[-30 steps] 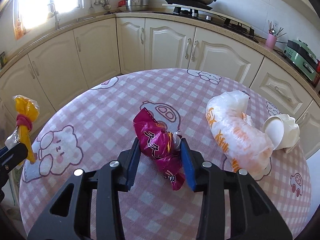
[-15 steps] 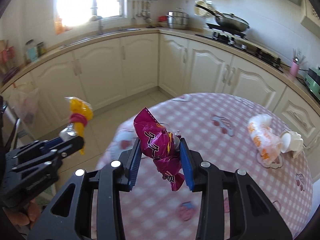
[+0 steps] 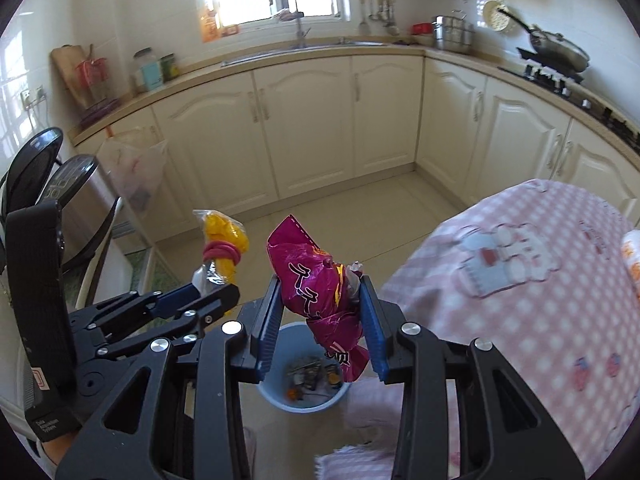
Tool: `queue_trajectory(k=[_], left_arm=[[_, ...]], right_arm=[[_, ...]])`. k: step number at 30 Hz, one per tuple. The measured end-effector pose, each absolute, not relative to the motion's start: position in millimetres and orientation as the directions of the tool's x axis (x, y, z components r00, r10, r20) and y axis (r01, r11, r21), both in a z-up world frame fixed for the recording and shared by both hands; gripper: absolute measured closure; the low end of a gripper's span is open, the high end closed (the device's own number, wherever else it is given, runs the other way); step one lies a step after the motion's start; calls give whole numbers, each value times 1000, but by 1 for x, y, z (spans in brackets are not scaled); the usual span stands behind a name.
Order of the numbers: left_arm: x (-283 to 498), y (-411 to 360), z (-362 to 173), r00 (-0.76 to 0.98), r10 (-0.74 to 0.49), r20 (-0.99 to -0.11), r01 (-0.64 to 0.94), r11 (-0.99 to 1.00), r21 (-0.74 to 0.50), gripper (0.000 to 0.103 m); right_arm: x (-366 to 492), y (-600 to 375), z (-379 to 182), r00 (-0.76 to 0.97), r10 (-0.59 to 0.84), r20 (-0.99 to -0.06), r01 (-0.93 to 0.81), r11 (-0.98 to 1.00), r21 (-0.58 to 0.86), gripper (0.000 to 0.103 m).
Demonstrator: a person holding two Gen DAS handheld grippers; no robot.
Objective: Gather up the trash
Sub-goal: 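Carry both wrappers over the blue bucket and open both tools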
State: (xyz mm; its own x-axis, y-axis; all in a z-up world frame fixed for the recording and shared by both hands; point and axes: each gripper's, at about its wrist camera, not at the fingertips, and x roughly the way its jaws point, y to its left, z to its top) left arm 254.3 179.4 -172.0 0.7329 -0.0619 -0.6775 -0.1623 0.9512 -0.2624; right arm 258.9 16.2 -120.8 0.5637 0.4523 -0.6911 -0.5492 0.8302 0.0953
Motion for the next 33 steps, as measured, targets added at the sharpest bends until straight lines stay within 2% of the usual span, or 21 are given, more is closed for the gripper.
queue_trajectory(k=[16, 19, 25, 29, 33], left_arm=[[279, 221, -262, 611, -70, -789, -258, 924, -282, 76], [291, 221, -272, 590, -105, -800, -253, 917, -307, 71], [296, 226, -286, 576, -109, -810, -275, 908, -317, 52], [295, 233, -290, 568, -99, -817, -298, 901, -316, 45], [292, 238, -293, 565, -99, -819, -312, 894, -323, 45]], right_arm=[[275, 69, -199, 457, 451, -767, -528, 831, 174, 68], [281, 68, -206, 459, 446, -768, -509, 841, 184, 68], [290, 64, -218, 447, 442, -778, -487, 849, 202, 68], [294, 66, -223, 430, 443, -787, -486, 848, 212, 68], [294, 67, -224, 421, 444, -791, -490, 845, 213, 67]])
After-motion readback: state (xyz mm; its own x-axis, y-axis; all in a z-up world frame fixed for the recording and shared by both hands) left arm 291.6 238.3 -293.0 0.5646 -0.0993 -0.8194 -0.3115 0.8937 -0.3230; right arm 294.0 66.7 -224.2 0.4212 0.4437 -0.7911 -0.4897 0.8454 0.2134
